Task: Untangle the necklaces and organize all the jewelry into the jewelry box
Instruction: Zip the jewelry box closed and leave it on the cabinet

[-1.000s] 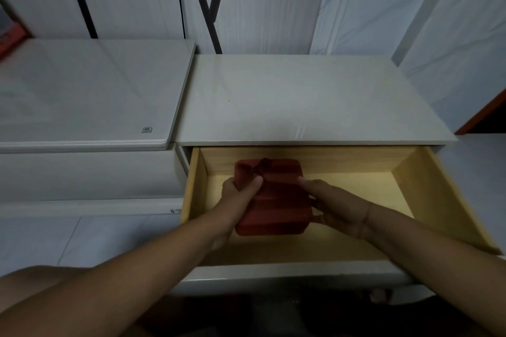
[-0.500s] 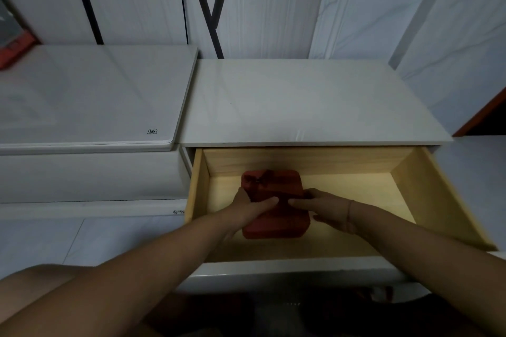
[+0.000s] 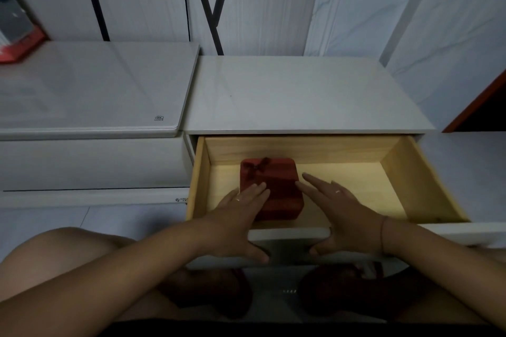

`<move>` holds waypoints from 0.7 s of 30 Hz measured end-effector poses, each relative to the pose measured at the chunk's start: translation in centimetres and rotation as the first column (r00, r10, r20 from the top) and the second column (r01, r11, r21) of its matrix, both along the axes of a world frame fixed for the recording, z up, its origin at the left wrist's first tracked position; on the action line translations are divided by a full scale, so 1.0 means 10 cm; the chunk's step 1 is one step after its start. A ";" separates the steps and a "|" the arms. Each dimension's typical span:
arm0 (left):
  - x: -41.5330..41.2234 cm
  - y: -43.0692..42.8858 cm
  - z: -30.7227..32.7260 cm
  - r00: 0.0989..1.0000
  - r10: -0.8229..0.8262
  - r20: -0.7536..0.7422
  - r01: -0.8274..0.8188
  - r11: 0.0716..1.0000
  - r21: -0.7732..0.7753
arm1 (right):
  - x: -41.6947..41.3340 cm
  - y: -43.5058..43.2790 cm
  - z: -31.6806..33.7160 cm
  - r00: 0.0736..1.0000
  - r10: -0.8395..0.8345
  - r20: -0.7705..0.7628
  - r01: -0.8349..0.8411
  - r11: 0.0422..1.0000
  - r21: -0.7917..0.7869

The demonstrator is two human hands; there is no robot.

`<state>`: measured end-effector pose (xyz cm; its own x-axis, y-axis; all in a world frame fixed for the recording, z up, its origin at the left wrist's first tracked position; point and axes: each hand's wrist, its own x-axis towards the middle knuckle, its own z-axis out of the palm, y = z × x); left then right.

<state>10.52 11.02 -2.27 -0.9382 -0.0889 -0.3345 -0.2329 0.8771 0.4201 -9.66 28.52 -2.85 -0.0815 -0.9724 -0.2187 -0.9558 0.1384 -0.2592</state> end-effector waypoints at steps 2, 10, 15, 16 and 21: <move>-0.01 -0.03 -0.06 0.998 0.014 -0.064 -0.020 0.996 -0.088 | 0.00 -0.01 0.02 0.999 -0.015 -0.038 0.011 0.995 -0.097; -0.30 -0.38 -0.13 0.941 0.055 -0.335 -0.188 0.906 -0.380 | -0.18 -0.27 -0.02 0.947 -0.267 -0.176 0.214 0.939 -0.270; -0.56 -0.64 -0.13 0.909 0.128 -0.396 -0.316 0.832 -0.457 | -0.39 -0.62 -0.06 0.894 -0.403 -0.195 0.320 0.879 -0.353; -0.62 -0.67 -0.14 0.904 0.139 -0.404 -0.333 0.823 -0.461 | -0.43 -0.69 -0.06 0.885 -0.420 -0.201 0.334 0.874 -0.354; -0.79 -0.87 -0.18 0.880 0.205 -0.429 -0.400 0.806 -0.436 | -0.67 -0.93 -0.08 0.866 -0.461 -0.191 0.390 0.864 -0.317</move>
